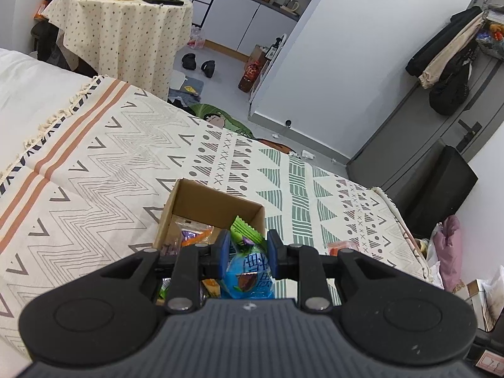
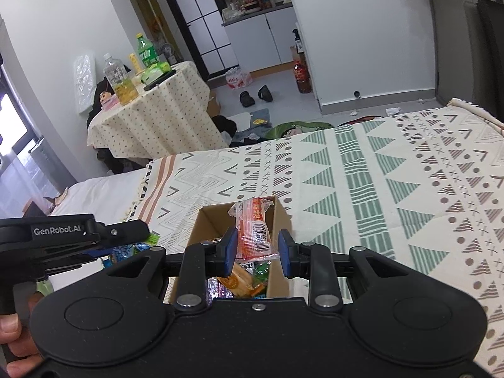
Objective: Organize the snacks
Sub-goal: 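Carry the blue candy and red sausage stick over the box with both tools, then open both tools to drop the candy and sausage stick into the box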
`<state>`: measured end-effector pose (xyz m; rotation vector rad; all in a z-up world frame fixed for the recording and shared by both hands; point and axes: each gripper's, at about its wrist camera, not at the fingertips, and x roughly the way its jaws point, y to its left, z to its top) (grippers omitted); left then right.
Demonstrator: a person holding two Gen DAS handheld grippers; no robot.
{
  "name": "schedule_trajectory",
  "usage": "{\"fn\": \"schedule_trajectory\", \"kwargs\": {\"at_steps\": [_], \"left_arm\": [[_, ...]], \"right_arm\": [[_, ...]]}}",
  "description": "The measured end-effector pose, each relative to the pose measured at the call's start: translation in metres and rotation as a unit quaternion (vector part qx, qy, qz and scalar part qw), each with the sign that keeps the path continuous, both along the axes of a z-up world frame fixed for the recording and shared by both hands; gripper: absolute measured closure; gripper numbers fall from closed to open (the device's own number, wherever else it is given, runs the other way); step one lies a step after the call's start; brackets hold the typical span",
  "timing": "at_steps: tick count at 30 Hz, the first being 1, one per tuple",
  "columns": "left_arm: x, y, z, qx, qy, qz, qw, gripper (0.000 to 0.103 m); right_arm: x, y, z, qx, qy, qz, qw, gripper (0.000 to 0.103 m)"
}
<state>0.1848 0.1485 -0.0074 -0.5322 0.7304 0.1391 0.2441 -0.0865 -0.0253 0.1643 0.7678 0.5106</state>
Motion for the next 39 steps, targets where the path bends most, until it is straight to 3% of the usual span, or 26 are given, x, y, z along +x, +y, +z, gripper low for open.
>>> {"fn": "schedule_trajectory", "kwargs": {"at_steps": [12, 21, 26, 31, 39], "left_arm": [[0.045, 0.021, -0.013, -0.021, 0.018, 0.001, 0.9996, 0.079], [0.058, 0.036, -0.014, -0.027, 0.03, 0.016, 0.9991, 0.051], [0.055, 0.04, -0.02, -0.018, 0.051, 0.019, 0.9983, 0.028], [0.048, 0.036, -0.018, -0.008, 0.065, 0.016, 0.9977, 0.019], [0.029, 0.021, -0.003, 0.011, 0.06, 0.009, 0.9981, 0.008]], "right_arm": [[0.034, 0.039, -0.011, -0.01, 0.027, 0.023, 0.999, 0.075], [0.046, 0.049, -0.016, 0.007, 0.047, 0.022, 0.999, 0.074], [0.047, 0.04, -0.02, 0.028, 0.059, 0.01, 0.998, 0.053], [0.041, 0.03, -0.014, 0.023, 0.064, 0.01, 0.998, 0.052], [0.027, 0.013, 0.001, 0.017, 0.055, 0.011, 0.998, 0.043]]}}
